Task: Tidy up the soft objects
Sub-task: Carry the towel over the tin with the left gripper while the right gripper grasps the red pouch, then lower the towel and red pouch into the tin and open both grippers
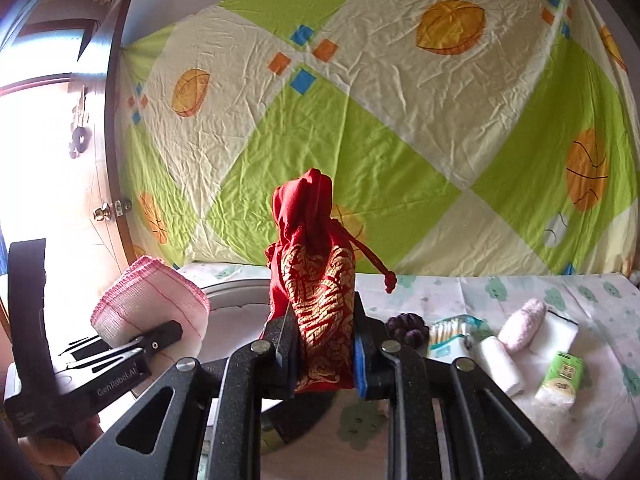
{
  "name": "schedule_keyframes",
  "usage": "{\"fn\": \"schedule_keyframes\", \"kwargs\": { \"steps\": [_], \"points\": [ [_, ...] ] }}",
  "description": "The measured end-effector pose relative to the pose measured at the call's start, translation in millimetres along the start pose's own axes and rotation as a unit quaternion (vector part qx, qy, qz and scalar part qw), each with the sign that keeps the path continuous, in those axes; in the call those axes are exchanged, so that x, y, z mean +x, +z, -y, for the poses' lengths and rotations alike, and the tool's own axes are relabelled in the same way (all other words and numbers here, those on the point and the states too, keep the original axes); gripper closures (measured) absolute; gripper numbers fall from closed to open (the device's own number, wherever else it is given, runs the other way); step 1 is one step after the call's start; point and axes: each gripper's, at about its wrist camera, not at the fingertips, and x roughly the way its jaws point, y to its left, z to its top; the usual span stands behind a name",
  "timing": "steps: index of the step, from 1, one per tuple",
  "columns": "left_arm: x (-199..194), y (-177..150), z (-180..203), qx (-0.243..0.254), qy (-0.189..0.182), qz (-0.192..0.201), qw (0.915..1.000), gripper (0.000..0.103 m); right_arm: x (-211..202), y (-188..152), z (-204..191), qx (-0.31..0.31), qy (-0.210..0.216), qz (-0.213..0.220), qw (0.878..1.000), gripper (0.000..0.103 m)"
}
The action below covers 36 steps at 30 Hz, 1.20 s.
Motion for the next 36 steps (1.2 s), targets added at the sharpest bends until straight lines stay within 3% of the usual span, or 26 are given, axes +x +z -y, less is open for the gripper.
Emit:
{"fn": "schedule_keyframes", "kwargs": {
  "steps": [6,12,21,36],
  "points": [
    [10.5,2.0,-15.2,0.000,0.036,-0.008,0.9993,0.081,35.8,-2.9,-33.1,0.004,0.012,-0.006,1.000,0.081],
    [23.5,-0.8,-21.9,0.004,0.058,-0.023,0.9981,0.081,64.4,-23.0,-43.2,0.001,0.014,-0.043,0.999,0.081],
    [35.1,-6.7,-24.1,0.010,0.083,-0.037,0.9958,0.081,84.1,-37.1,-45.7,-0.029,0.005,-0.080,0.996,0.081],
    [48.5,-14.0,-23.0,0.019,0.113,-0.061,0.9915,0.081,91.0,-37.8,-43.9,-0.027,0.023,-0.101,0.994,0.080]
  ]
}}
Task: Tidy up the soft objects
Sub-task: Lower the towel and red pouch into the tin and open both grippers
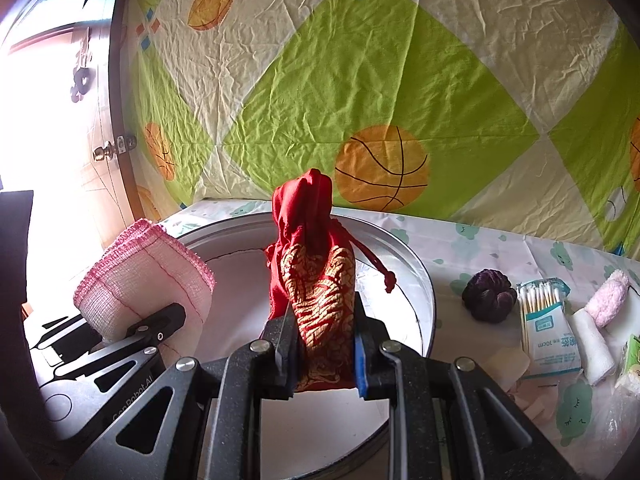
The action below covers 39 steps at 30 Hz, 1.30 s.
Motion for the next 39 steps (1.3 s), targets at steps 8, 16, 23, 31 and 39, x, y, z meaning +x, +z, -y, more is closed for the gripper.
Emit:
{"fn": "schedule_keyframes", "kwargs": {
  "steps": [8,16,23,31,39],
  "points": [
    [-0.3,-0.3,-0.6,-0.001,0.015,0.000,0.9999,0.081,4.3,0.7,3.1,0.008,0.025,-0.012,1.000,0.066],
    [-11.5,-2.0,8.6,0.017,0.065,0.030,0.9973,0.014,-19.9,-0.3,10.6,0.021,0.006,0.050,0.999,0.027],
    [-37.1,-5.4,9.6,0.000,0.080,0.093,0.9924,0.000,-58.2,0.7,34.0,0.069,-0.054,0.147,0.985,0.012],
    [-34.4,-7.5,14.0,-0.017,0.066,0.078,0.9946,0.000,-55.2,0.1,47.9,0.084,-0.073,0.126,0.986,0.011],
    [-35.4,-10.9,22.0,-0.021,0.062,0.070,0.9954,0.000,-61.0,-6.0,50.4,0.060,-0.108,0.124,0.985,0.011]
  ]
}}
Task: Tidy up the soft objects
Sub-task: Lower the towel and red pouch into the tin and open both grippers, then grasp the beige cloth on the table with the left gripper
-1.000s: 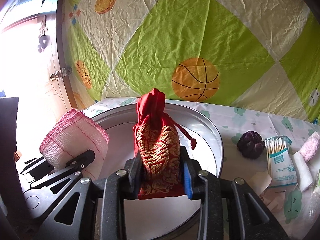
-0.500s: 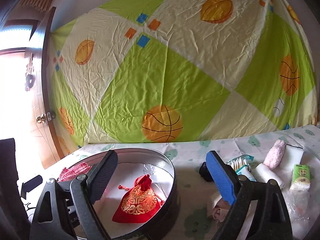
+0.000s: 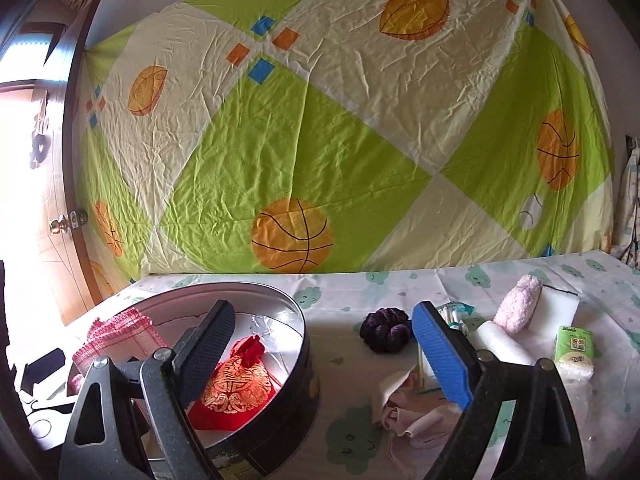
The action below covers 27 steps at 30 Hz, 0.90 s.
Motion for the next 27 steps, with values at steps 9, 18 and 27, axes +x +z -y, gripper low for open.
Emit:
{"fn": "schedule_keyframes", "kwargs": {
  "steps": [9,18,27],
  "points": [
    [-6.7,-3.7,15.6,0.006,-0.007,-0.001,1.0000,0.000,-6.6,-1.4,28.8,-0.002,-0.027,-0.007,1.000,0.011],
    [-18.0,-7.4,43.5,0.020,-0.030,0.006,0.9993,0.000,-18.6,-0.2,70.6,0.008,-0.060,-0.005,0.998,0.011],
    [-29.5,-11.1,71.9,0.046,-0.056,0.013,0.9973,0.000,-32.1,3.2,120.2,0.010,-0.113,-0.004,0.994,0.011]
  ]
}}
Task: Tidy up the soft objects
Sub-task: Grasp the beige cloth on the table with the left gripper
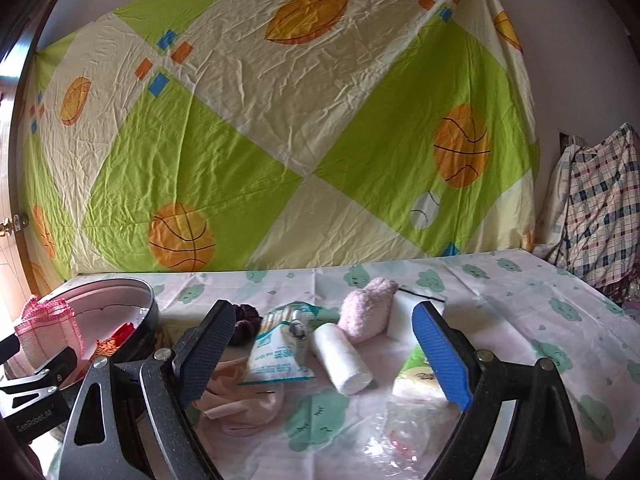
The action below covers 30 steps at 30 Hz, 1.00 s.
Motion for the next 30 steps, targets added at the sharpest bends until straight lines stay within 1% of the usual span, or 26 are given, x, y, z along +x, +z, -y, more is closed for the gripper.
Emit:
{"fn": "schedule_keyframes", "kwargs": {
  "steps": [9,14,19,21,23,26,30],
  "points": [
    [-4.2,-0.6,24.9,0.023,-0.020,0.000,0.9995,0.000,0.9,2.8,50.7,0.017,-0.044,-0.009,0.999,0.011],
    [-4.9,-1.2,39.1,0.036,-0.031,-0.005,0.9989,0.000,1.3,3.0,67.4,0.028,-0.049,-0.014,0.998,0.011],
    [-7.4,0.1,50.2,0.061,-0.024,0.004,0.9978,0.000,1.1,2.5,71.2,0.032,-0.048,-0.017,0.998,0.011],
    [-9.3,3.3,48.5,0.061,-0.021,0.006,0.9979,0.000,0.4,2.4,72.2,0.033,-0.049,-0.016,0.998,0.011],
    [-14.3,7.7,45.7,0.054,-0.030,0.014,0.9980,0.000,0.1,3.1,73.0,0.035,-0.047,-0.015,0.998,0.011],
    [-19.2,13.3,48.5,0.056,-0.048,0.016,0.9972,0.000,1.6,3.5,75.3,0.033,-0.052,-0.022,0.998,0.011],
    [-15.4,14.1,61.8,0.052,-0.096,-0.009,0.9940,0.000,3.8,3.5,85.8,0.038,-0.065,-0.033,0.997,0.011]
  ]
}}
